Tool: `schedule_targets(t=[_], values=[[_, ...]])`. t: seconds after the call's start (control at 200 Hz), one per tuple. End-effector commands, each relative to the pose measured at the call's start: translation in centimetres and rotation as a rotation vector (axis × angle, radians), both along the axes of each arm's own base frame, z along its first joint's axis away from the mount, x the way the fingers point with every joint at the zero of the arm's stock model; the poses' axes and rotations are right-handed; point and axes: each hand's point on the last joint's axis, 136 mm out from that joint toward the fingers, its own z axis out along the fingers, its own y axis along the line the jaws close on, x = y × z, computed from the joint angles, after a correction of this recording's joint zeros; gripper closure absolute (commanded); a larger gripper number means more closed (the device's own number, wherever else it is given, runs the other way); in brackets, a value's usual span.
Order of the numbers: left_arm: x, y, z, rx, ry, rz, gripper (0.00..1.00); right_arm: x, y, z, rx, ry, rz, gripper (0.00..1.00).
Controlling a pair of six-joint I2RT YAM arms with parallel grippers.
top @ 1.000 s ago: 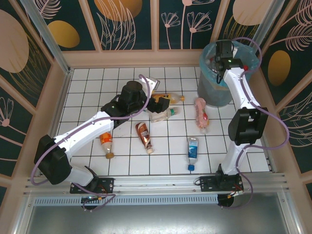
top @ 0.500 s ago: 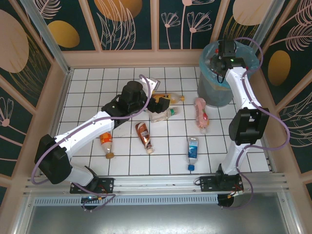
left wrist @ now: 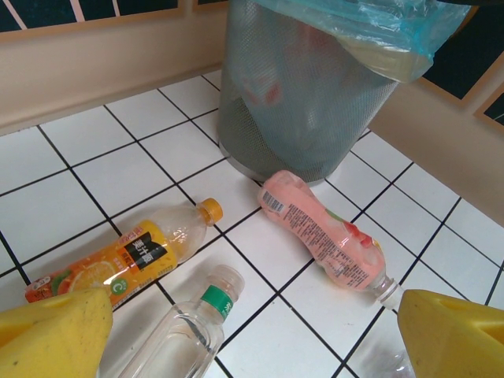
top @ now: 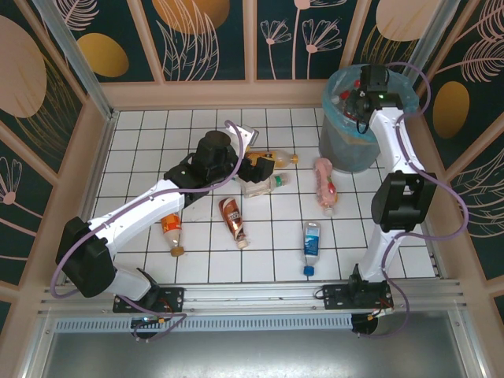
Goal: Put the plastic bottles in the bin
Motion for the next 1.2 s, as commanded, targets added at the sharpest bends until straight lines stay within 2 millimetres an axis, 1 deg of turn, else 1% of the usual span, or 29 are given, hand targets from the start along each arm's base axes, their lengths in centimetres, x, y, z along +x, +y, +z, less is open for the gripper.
schedule_targets(t=[0.0, 0.045, 0.09, 0.165, 0.21, 0.27, 0.285, 0.29, 0.34, 0.365, 0.4, 0.485, 0.566, 0.656, 0.711, 0.791, 0.806, 0.836, 0.866, 0.891, 0.931, 0.961, 0.991, 1.076, 1.106, 1.186, 1.196], values=[[0.4, 0.1, 0.1, -0.001, -0.014, 0.012, 0.07, -0.2, 0.1, -1.6, -0.017, 0.073, 0.017, 0.74], [0.4, 0.1, 0.1, 0.0, -0.014, 0.013, 0.07, -0.2, 0.4, -0.5, -0.021, 0.053, 0.021, 0.73], [0.4, 0.1, 0.2, -0.001, -0.017, 0.013, 0.07, -0.2, 0.9, 0.9, -0.03, 0.024, 0.027, 0.69], [0.4, 0.3, 0.4, 0.0, -0.024, 0.018, 0.07, -0.5, 1.6, 3.9, -0.059, -0.04, 0.025, 0.57], [0.4, 0.4, 0.7, 0.0, -0.032, 0.023, 0.07, -0.8, 1.8, 5.6, -0.076, -0.079, 0.017, 0.53], [0.4, 0.6, 1.0, 0.001, -0.045, 0.03, 0.06, -1.2, 1.7, 7.5, -0.099, -0.125, -0.006, 0.48], [0.4, 0.7, 1.1, 0.001, -0.047, 0.032, 0.06, -1.4, 1.6, 8.0, -0.107, -0.138, -0.016, 0.47], [0.5, 0.7, 1.1, 0.002, -0.048, 0.034, 0.06, -1.6, 1.5, 8.5, -0.111, -0.151, -0.023, 0.46], [0.5, 1.0, 1.5, 0.003, -0.059, 0.042, 0.06, -2.2, 1.4, 10.0, -0.138, -0.189, -0.045, 0.41], [0.5, 1.0, 1.6, 0.002, -0.065, 0.044, 0.06, -2.5, 1.3, 10.7, -0.148, -0.208, -0.057, 0.37], [0.5, 1.2, 1.7, 0.004, -0.07, 0.051, 0.06, -3.0, 1.4, 11.7, -0.157, -0.234, -0.066, 0.35], [0.4, 1.5, 2.4, 0.001, -0.087, 0.061, 0.06, -4.6, 1.5, 13.7, -0.188, -0.289, -0.093, 0.35], [0.4, 1.9, 3.1, -0.003, -0.106, 0.075, 0.06, -6.6, 2.2, 15.6, -0.213, -0.343, -0.107, 0.34], [0.3, 2.4, 4.0, -0.017, -0.127, 0.089, 0.06, -9.5, 3.9, 16.9, -0.192, -0.402, -0.093, 0.34], [0.0, 2.6, 4.5, -0.028, -0.143, 0.088, 0.06, -11.5, 5.6, 16.9, -0.166, -0.436, -0.054, 0.35], [-0.3, 2.8, 5.1, -0.042, -0.164, 0.083, 0.06, -14.5, 8.8, 16.0, -0.104, -0.479, 0.056, 0.37], [-0.3, 2.8, 5.1, -0.042, -0.167, 0.082, 0.06, -15.0, 9.5, 15.4, -0.086, -0.478, 0.082, 0.38], [-0.4, 2.9, 5.2, -0.041, -0.175, 0.08, 0.06, -16.1, 10.8, 14.7, -0.039, -0.488, 0.133, 0.38], [-0.4, 2.9, 5.3, -0.038, -0.179, 0.08, 0.06, -17.0, 11.8, 13.3, 0.006, -0.477, 0.168, 0.39], [-0.5, 3.0, 5.3, -0.037, -0.182, 0.08, 0.06, -17.8, 12.4, 12.6, 0.056, -0.475, 0.178, 0.4], [-0.5, 3.1, 5.4, -0.034, -0.186, 0.079, 0.05, -18.7, 13.2, 10.4, 0.103, -0.44, 0.202, 0.41], [-0.6, 3.0, 5.4, -0.035, -0.187, 0.074, 0.05, -19.2, 13.3, 8.7, 0.122, -0.402, 0.201, 0.41], [-0.6, 3.0, 5.4, -0.036, -0.187, 0.072, 0.05, -20.1, 13.9, 6.9, 0.135, -0.353, 0.205, 0.41], [-0.8, 2.7, 5.3, -0.044, -0.178, 0.054, 0.05, -22.1, 14.0, 1.5, 0.121, -0.202, 0.186, 0.4], [-0.9, 2.6, 5.3, -0.048, -0.172, 0.048, 0.05, -22.9, 13.8, -0.1, 0.125, -0.158, 0.171, 0.4], [-1.1, 2.1, 5.0, -0.066, -0.147, 0.025, 0.05, -24.9, 14.1, -4.6, 0.176, -0.06, 0.175, 0.41], [-1.2, 1.9, 4.9, -0.069, -0.143, 0.02, 0.05, -25.0, 14.1, -4.7, 0.183, -0.058, 0.177, 0.41]])
